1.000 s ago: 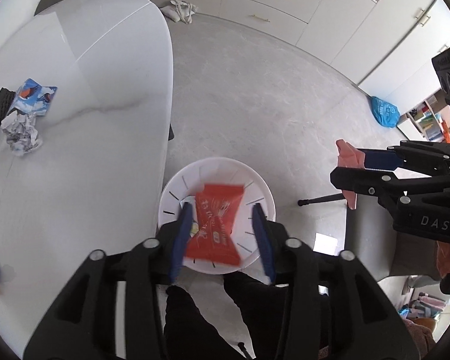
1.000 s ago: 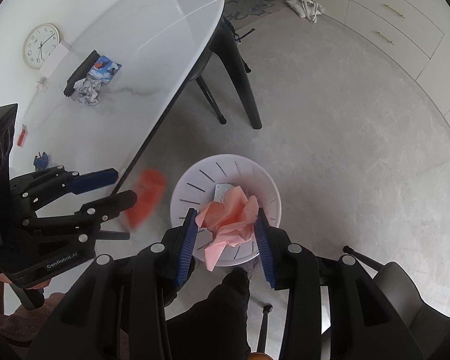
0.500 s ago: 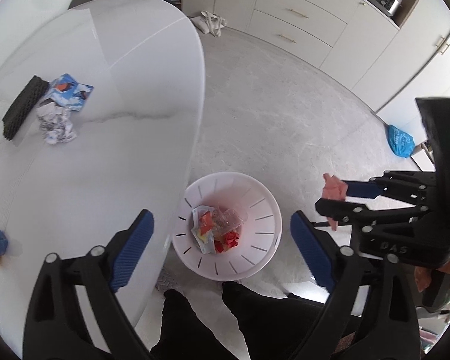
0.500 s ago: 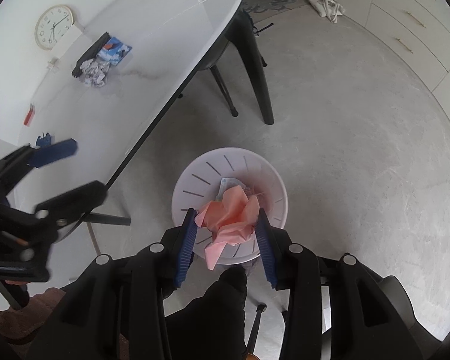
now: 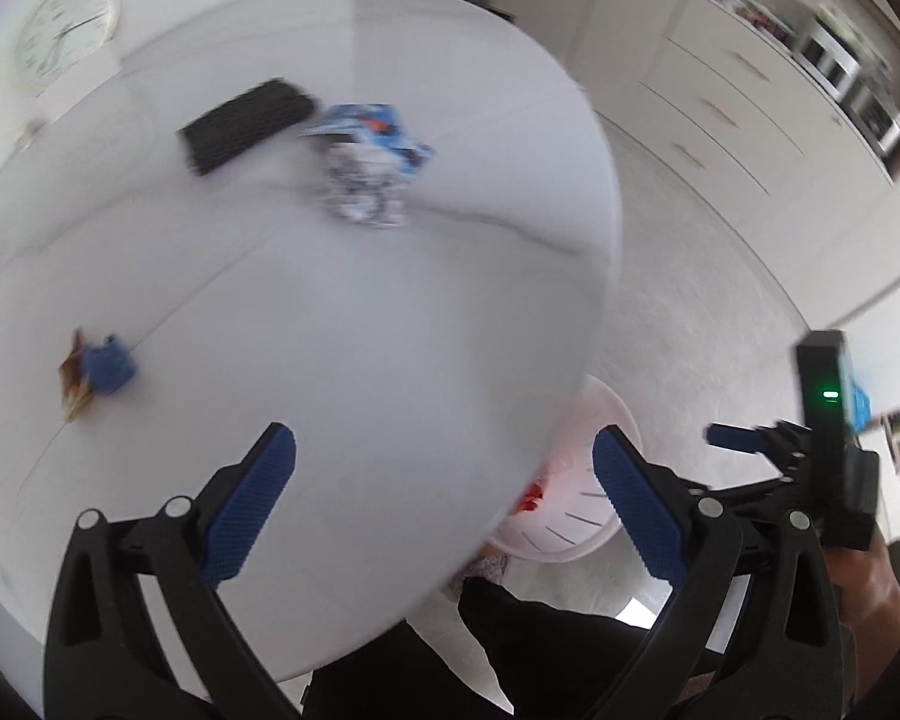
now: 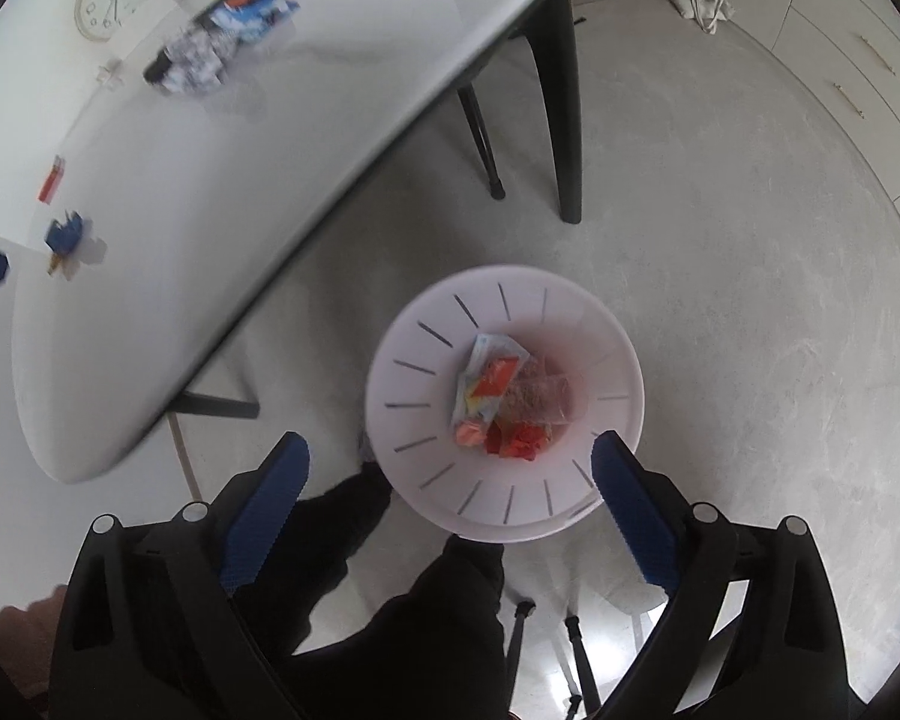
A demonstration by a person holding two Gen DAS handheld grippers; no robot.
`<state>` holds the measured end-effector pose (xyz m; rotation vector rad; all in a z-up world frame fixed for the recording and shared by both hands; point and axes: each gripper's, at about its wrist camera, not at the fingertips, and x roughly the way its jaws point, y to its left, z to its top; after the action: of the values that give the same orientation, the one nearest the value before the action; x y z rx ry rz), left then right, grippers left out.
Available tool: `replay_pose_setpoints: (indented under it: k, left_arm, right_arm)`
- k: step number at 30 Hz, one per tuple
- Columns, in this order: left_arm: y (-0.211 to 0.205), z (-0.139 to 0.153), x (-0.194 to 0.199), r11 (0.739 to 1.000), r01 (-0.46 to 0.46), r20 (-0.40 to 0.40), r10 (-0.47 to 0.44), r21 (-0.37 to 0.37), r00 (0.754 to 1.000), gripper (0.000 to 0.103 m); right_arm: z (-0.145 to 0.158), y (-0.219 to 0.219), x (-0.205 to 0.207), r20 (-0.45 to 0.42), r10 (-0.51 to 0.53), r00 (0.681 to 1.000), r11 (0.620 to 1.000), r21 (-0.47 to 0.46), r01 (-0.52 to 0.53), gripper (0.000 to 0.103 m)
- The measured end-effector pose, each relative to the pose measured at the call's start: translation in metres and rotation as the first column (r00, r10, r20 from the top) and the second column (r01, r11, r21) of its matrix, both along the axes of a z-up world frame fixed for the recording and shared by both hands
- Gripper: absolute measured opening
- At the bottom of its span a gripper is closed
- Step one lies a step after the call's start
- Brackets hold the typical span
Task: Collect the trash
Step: 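Carry the wrapper and pink paper to the bin and release both, then reach the right tool to the blue mask and grasp it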
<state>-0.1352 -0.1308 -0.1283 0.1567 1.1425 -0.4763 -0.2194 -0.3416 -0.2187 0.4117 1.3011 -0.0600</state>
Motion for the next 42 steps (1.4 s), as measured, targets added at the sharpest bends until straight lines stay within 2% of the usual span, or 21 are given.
replay_pose_setpoints:
  k: [3,6,10,14,18,24,31,33,36,42]
  left_arm:
    - [0.045,0.008,0.014,0.992,-0.122,0.033,0.122,-0.001,0.992,0.095]
    - [0.100,0.012,0.033,0.967,-0.256,0.055,0.255,0.001,0.965,0.095]
    - [0.158,0.007,0.059,0.931,-0.364,0.047,0.363,0.014,0.931,0.095]
    - [0.209,0.003,0.075,0.898,-0.441,0.030,0.441,-0.002,0.897,0.095]
    - [0.235,-0.002,0.081,0.884,-0.467,0.026,0.467,0.007,0.884,0.095]
    - [0.262,-0.013,0.089,0.880,-0.475,0.004,0.475,0.020,0.880,0.095]
    - [0.291,-0.020,0.097,0.884,-0.467,-0.025,0.468,0.011,0.884,0.095]
    - [0.297,-0.023,0.099,0.886,-0.464,-0.036,0.464,0.008,0.885,0.095]
    - [0.301,-0.028,0.102,0.890,-0.455,-0.045,0.455,0.009,0.889,0.095]
    - [0.306,-0.032,0.109,0.894,-0.449,-0.060,0.448,-0.004,0.892,0.095]
  right_arm:
    - [0.034,0.010,0.009,0.066,0.006,0.998,0.999,-0.037,-0.003,0.100]
    - [0.058,0.024,0.022,0.116,0.032,0.993,0.998,-0.051,-0.027,0.100]
    - [0.086,0.054,0.048,0.168,0.070,0.983,0.997,-0.046,-0.063,0.100]
    - [0.097,0.094,0.077,0.192,0.112,0.975,0.994,-0.029,-0.108,0.100]
    - [0.098,0.149,0.107,0.189,0.200,0.961,0.980,-0.026,-0.198,0.100]
    - [0.094,0.235,0.157,0.198,0.353,0.914,0.935,-0.057,-0.349,0.100]
    - [0.071,0.311,0.210,0.197,0.489,0.850,0.872,-0.103,-0.478,0.100]
    - [0.064,0.321,0.220,0.190,0.500,0.845,0.866,-0.118,-0.485,0.097]
    - [0.053,0.330,0.234,0.165,0.502,0.849,0.864,-0.124,-0.487,0.087]
    - [0.038,0.336,0.240,0.114,0.501,0.858,0.862,-0.151,-0.484,0.074]
